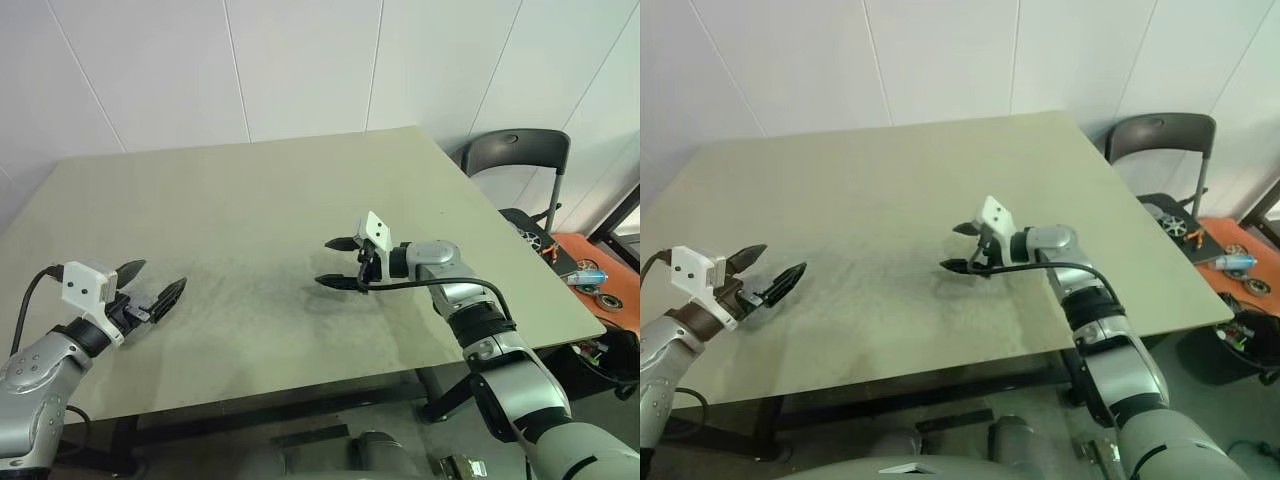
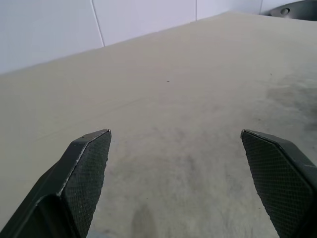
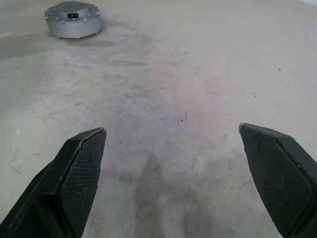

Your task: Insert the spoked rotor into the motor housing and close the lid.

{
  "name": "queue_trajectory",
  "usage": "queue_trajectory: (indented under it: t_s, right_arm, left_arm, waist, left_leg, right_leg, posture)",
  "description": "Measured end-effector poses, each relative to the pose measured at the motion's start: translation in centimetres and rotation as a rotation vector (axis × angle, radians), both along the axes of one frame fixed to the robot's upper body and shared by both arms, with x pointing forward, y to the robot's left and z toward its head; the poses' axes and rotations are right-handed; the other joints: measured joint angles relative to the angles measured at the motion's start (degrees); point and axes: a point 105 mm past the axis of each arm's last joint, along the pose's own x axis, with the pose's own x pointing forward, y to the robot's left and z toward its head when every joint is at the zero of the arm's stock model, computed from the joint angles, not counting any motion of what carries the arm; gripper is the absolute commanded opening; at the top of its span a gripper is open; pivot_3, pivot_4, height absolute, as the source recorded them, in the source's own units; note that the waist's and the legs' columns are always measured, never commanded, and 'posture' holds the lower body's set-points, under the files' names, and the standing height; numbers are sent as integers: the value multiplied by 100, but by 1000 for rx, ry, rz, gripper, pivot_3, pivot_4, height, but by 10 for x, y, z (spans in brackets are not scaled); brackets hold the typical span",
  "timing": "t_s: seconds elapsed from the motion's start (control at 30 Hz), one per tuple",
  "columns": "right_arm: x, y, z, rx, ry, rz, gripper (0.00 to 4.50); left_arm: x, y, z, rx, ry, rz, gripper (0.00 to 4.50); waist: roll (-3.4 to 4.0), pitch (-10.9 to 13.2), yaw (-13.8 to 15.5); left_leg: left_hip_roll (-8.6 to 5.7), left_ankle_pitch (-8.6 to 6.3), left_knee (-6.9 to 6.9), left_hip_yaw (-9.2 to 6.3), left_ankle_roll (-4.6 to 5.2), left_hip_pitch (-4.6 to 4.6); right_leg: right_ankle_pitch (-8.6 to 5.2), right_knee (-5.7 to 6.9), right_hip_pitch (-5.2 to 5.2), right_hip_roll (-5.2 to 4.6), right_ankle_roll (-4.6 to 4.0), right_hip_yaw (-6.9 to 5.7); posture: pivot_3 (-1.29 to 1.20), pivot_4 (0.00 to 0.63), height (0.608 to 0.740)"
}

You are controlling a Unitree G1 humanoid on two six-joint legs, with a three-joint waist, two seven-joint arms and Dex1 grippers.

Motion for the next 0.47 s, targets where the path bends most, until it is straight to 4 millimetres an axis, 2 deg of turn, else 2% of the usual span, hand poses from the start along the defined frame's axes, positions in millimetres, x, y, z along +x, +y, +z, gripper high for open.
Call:
queue_trajectory:
  t_s: [0.23, 0.47]
  right_arm:
    - [1, 2, 0, 7, -2, -8, 4500]
    - [0, 7, 1, 17, -3, -4, 4500]
  left_arm:
    - [-1, 0, -7, -20, 36, 10, 4460]
    - [2, -3, -4, -21, 22, 0, 4460]
  waist:
    - [0, 0, 0]
    - [-1, -1, 1]
  left_leg:
    - [0, 0, 3, -1, 0, 2]
    - [0, 0, 5, -1, 0, 3]
  right_leg:
    - [0, 9, 0, 0, 1, 0]
    - [1, 14, 0, 0, 0, 0]
  posture:
    - [0, 0, 740]
    - [0, 0, 740]
